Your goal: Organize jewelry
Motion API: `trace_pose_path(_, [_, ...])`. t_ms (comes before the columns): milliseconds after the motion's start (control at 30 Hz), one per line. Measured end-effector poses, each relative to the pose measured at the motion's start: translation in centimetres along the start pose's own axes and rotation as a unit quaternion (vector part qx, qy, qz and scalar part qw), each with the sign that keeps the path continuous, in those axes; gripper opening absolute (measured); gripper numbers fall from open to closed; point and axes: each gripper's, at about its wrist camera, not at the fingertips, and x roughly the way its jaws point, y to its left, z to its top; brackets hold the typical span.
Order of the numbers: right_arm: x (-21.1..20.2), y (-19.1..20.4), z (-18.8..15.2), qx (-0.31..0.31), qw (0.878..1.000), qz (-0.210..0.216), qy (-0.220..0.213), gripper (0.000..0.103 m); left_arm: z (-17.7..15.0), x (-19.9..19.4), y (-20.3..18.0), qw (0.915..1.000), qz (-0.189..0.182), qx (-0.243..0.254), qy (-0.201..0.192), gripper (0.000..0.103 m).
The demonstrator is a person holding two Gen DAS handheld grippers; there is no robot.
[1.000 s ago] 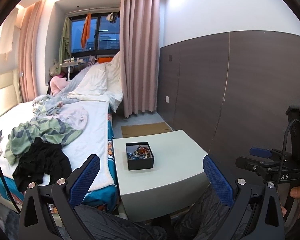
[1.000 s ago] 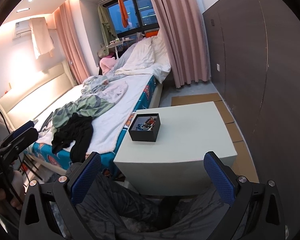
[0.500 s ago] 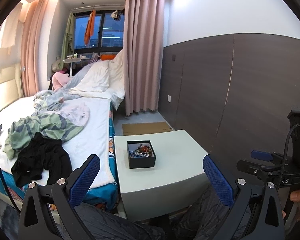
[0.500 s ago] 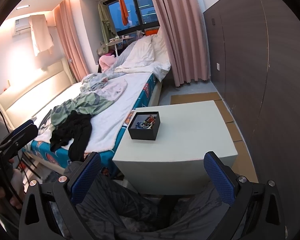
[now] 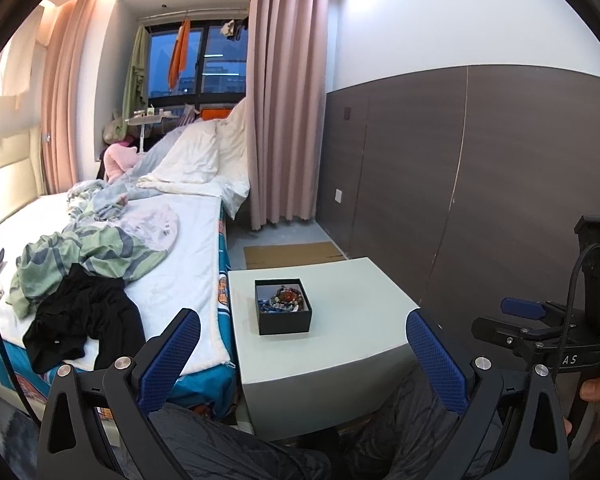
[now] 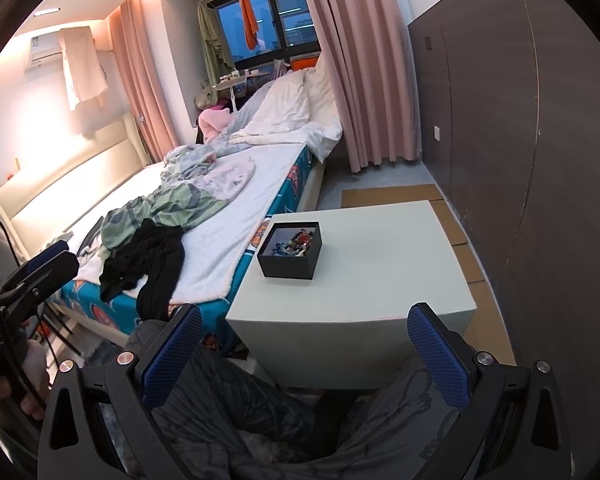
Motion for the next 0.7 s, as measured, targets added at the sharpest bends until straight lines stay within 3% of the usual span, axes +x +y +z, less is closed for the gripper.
trace_pose_path(700, [0.03,-0.03,-0.02,0.000,1.000,0.000,0.002,0.103,-0.27,-0.32,0.01,1.0000,0.002,0.000,0.001,0.103])
